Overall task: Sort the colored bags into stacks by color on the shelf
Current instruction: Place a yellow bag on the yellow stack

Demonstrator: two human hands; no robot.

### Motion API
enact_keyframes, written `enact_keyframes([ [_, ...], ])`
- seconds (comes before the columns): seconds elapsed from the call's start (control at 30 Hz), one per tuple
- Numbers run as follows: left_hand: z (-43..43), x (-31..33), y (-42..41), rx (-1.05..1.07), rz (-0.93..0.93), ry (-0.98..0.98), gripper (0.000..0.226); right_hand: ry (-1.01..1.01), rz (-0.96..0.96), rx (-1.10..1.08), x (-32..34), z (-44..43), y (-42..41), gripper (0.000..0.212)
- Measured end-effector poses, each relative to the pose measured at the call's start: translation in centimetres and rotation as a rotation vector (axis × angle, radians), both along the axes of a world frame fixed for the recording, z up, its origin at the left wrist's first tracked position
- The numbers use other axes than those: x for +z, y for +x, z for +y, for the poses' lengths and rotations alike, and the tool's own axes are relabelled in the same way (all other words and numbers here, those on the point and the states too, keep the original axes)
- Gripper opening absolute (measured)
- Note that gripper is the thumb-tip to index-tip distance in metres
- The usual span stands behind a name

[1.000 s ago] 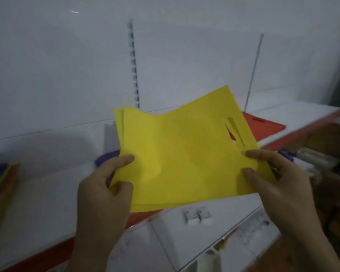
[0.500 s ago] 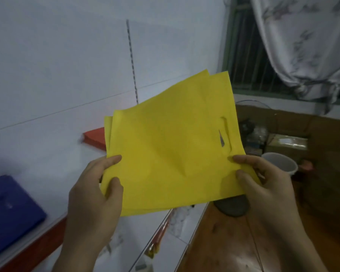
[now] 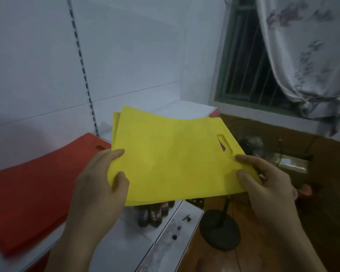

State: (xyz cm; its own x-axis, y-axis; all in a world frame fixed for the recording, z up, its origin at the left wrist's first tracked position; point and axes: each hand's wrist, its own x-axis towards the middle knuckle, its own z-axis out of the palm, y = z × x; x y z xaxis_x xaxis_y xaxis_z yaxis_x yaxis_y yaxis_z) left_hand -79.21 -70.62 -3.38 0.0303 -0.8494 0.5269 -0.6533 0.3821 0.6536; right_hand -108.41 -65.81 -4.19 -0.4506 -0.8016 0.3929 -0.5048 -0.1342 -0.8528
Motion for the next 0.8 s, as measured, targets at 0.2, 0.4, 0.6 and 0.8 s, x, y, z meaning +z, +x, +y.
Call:
enact_keyframes([
  [0.2, -6.7, -0.5, -3.9, 0.112, -0.128, 0.056, 0.051, 0.0, -0.009, 0.105, -1.2, -11.9, -4.5, 0.028],
  [0.4, -14.0, -2.2, -9.0, 0.292, -0.197, 0.193, 0.063, -0.01, -0.008, 0.25, -2.5, -25.8, -8.8, 0.026],
  [0.6, -20.7, -3.0, -13.4, 0.504, -0.215, 0.322, 0.068, 0.069, 0.234, 0.503, -2.2, -39.2, -11.0, 0.032],
  [0.8, -24.5, -3.5, -16.2, 0.674, -0.236, 0.504, 0.073, 0.191, 0.472, 0.688, -2.2, -47.4, -9.9, 0.042],
])
